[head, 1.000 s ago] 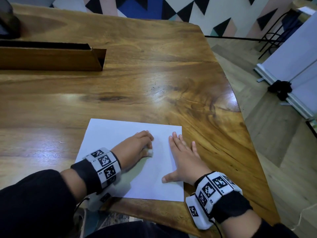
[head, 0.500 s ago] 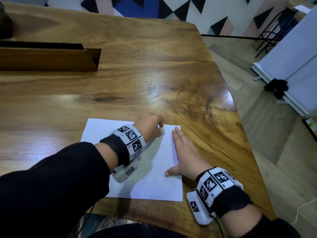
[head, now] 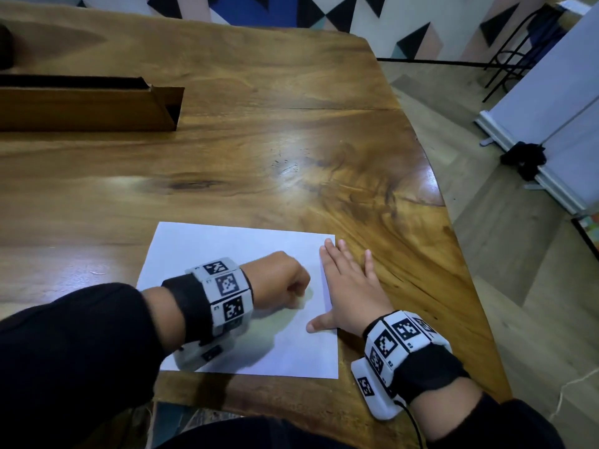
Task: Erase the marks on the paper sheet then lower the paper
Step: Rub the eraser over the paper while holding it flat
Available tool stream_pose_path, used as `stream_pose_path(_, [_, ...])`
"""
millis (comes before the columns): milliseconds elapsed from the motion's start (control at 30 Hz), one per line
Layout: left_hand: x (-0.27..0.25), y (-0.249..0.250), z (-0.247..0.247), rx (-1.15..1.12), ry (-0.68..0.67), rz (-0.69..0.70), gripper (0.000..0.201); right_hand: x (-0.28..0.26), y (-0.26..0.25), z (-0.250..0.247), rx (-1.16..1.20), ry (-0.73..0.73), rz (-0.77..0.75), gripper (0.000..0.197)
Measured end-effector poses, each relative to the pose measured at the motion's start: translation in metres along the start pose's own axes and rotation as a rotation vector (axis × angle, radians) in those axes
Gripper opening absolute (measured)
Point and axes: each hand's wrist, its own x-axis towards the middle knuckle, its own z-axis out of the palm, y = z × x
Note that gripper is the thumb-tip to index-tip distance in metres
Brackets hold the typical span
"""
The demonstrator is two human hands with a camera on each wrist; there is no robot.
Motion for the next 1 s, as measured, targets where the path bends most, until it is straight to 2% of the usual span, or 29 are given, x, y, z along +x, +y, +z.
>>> stream_pose_path(67, [0.003, 0.000, -0.006, -0.004, 0.002, -0.011, 0.013, 0.000, -0.001, -0.001, -0.022, -0.011, -0.005, 0.132])
stream_pose_path(167, [0.023, -0.001, -0.016, -0.015, 0.198, -0.053, 0.014, -0.001, -0.002, -0.002, -0.047, -0.013, -0.001, 0.131])
stream_pose_path(233, [0.022, 0.000, -0.011, -0.021, 0.258, -0.049, 0.011, -0.001, -0.002, -0.002, -0.054, -0.018, 0.001, 0.130])
stream_pose_path(300, [0.005, -0.002, 0.001, -0.022, 0.184, 0.014, 0.009, -0.001, -0.002, -0.002, -0.052, -0.027, 0.005, 0.130])
stream_pose_path(400, [-0.017, -0.006, 0.009, 0.015, -0.041, 0.058, 0.012, -0.001, -0.004, -0.003, -0.055, -0.037, 0.013, 0.131])
stream_pose_path(467, [-0.011, -0.007, 0.004, 0.012, 0.007, 0.049, 0.012, 0.000, -0.005, -0.003, -0.068, -0.038, 0.012, 0.131])
stream_pose_path(533, [0.003, -0.006, -0.005, 0.010, 0.167, 0.005, 0.011, 0.000, -0.005, -0.003, -0.080, -0.033, 0.015, 0.132])
stream_pose_path(600, [0.009, -0.006, -0.008, -0.018, 0.252, -0.025, 0.010, 0.000, -0.006, -0.004, -0.096, -0.037, 0.016, 0.132])
stream_pose_path(667, [-0.003, -0.010, -0.001, -0.025, 0.212, 0.010, 0.008, 0.000, -0.007, -0.005, -0.102, -0.041, 0.017, 0.132])
stream_pose_path(767, [-0.028, -0.012, 0.017, 0.012, 0.046, 0.064, 0.009, 0.001, -0.007, -0.005, -0.099, -0.040, 0.016, 0.132])
stream_pose_path(833, [-0.029, -0.011, 0.017, 0.018, 0.016, 0.062, 0.010, 0.001, -0.007, -0.005, -0.096, -0.041, 0.012, 0.132])
stream_pose_path(1000, [0.005, -0.014, -0.005, -0.053, 0.259, -0.038, 0.008, 0.001, -0.007, -0.005, -0.100, -0.046, 0.010, 0.132])
